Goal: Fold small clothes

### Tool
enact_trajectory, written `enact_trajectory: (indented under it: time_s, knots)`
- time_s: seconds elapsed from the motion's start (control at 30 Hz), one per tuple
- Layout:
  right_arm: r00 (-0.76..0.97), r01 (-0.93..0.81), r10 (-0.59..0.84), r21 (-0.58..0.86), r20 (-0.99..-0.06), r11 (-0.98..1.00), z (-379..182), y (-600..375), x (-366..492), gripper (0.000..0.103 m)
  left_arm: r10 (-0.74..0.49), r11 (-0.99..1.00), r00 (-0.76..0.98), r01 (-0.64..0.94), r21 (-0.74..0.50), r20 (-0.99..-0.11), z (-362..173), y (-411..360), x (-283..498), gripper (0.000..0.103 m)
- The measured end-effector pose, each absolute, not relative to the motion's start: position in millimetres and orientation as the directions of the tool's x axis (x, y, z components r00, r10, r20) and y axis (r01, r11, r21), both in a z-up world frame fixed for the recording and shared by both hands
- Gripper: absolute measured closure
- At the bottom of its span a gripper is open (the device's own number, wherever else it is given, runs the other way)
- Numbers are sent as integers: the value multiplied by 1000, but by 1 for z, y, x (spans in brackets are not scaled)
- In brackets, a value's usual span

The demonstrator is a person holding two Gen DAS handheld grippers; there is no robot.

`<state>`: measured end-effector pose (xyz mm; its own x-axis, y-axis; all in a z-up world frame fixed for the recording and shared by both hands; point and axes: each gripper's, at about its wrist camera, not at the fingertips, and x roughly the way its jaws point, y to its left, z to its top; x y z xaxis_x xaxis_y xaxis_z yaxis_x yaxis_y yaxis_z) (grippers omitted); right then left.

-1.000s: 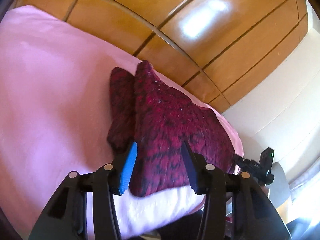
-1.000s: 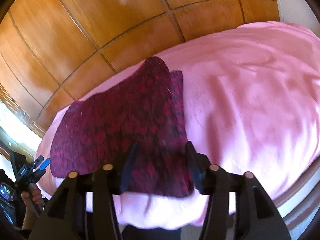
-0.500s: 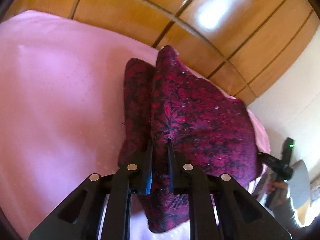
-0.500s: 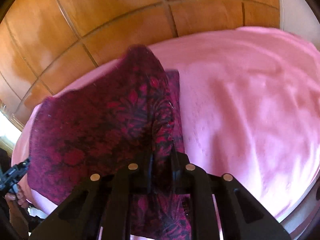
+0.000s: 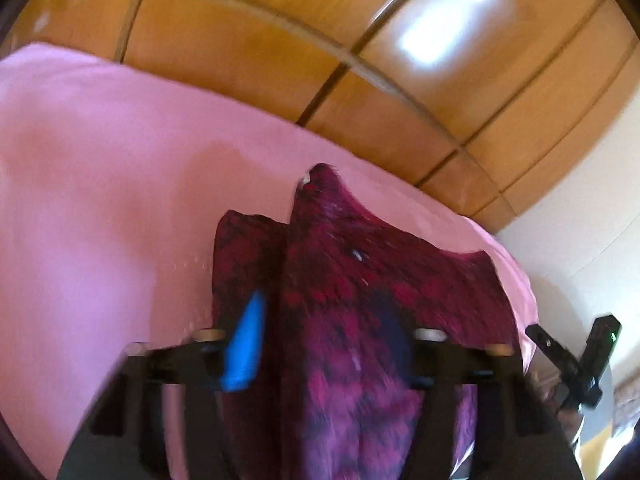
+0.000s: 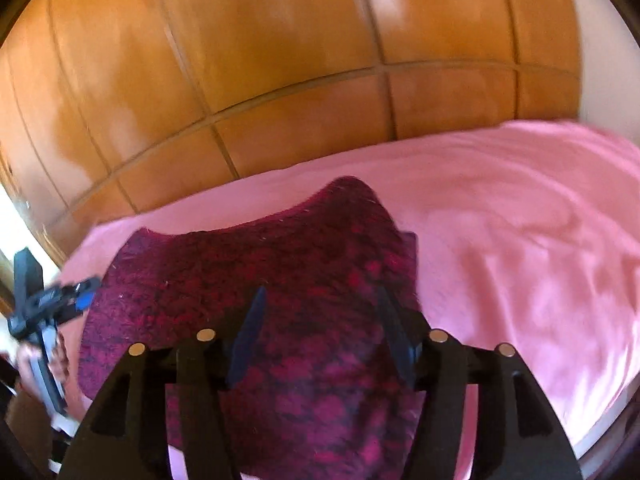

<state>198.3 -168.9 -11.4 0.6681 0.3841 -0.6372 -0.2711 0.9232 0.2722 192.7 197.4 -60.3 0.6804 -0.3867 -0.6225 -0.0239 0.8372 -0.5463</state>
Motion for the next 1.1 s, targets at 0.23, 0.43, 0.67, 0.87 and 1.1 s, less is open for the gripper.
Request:
enact_trajectory:
  time_s: [0.23,0.43,0.67,0.87,1.1]
  knots:
    - [607,-259,328,210,-724,943,-32,-142,238,47,-296,861,691,-106,-497,-660,-80,203,181,91]
    - [589,-264,298,170,-751,950,-50,-133,257,45,-226,872,720,-151,-465,-657,-70,202,169,80]
    - [614,-290,306,152,-728,945,-33,-127,256,45,-130,940,771,-104,-325,-623,-27,172,181,78]
    - [568,-286,277,129,-775,949,-37,-112,293,45,-118,959,690,-107,-262,-714,-62,160,218,78]
    - [480,-290,244,110,-843,951,-68,-104,330,47,-162,930,685,-135,-342,-711,-78,180,223,80]
